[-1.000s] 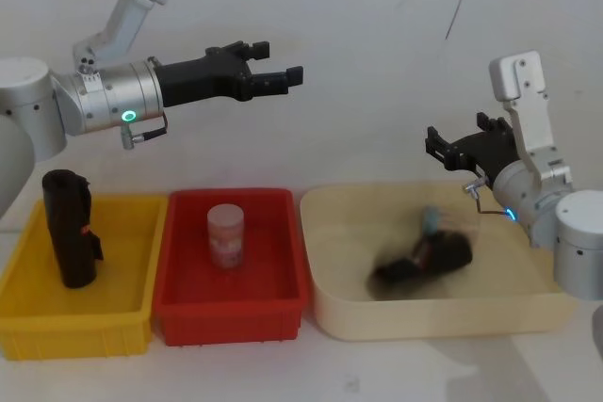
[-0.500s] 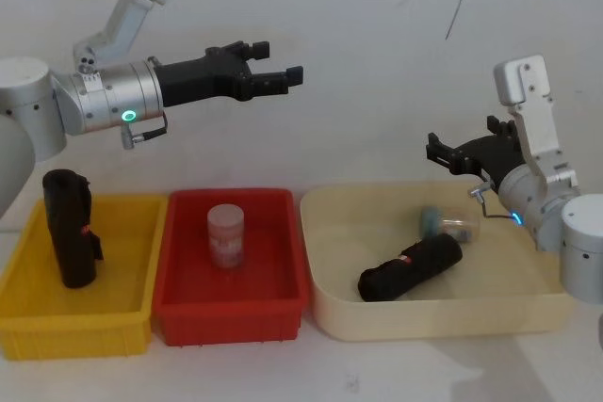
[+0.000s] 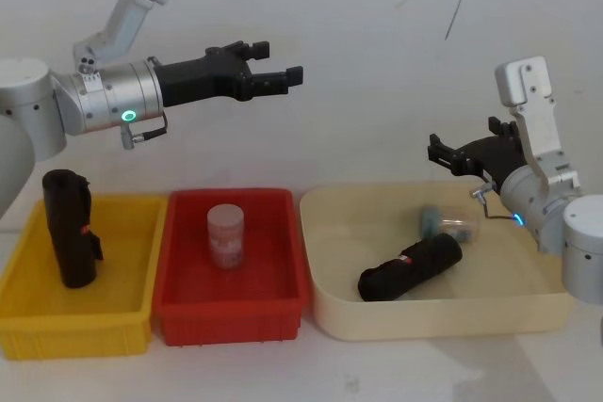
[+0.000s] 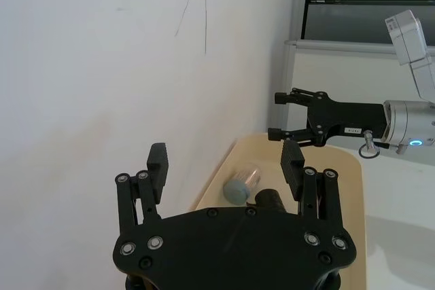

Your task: Pick up the garbage bag with the one hand and transfer it to the other hand.

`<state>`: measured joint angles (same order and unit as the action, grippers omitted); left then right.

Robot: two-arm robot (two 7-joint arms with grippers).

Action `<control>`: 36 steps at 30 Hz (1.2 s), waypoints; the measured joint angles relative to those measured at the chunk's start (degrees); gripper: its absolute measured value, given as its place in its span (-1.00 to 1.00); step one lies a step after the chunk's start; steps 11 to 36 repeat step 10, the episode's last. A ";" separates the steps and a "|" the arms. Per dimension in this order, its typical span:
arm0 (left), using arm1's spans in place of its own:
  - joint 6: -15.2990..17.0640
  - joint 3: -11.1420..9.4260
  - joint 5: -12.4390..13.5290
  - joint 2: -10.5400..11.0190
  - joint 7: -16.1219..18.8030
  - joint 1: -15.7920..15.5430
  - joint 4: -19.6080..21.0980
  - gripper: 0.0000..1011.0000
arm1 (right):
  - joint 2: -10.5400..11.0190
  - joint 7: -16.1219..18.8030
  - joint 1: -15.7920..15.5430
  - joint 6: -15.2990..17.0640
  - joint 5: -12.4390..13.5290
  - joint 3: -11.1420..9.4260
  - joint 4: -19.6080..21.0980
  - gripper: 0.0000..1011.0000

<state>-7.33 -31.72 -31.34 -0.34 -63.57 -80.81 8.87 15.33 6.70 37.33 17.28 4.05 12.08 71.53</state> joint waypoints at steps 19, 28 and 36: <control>0.00 0.00 0.00 0.00 0.00 0.00 0.00 0.98 | 0.04 0.00 -0.05 0.05 0.00 0.00 0.05 0.98; 0.00 0.00 0.00 0.00 0.00 0.00 0.00 0.98 | 0.04 0.00 -0.05 0.05 0.00 0.00 0.05 0.98; 0.00 0.00 0.00 0.00 0.00 0.00 0.00 0.98 | 0.04 0.00 -0.05 0.05 0.00 0.00 0.05 0.98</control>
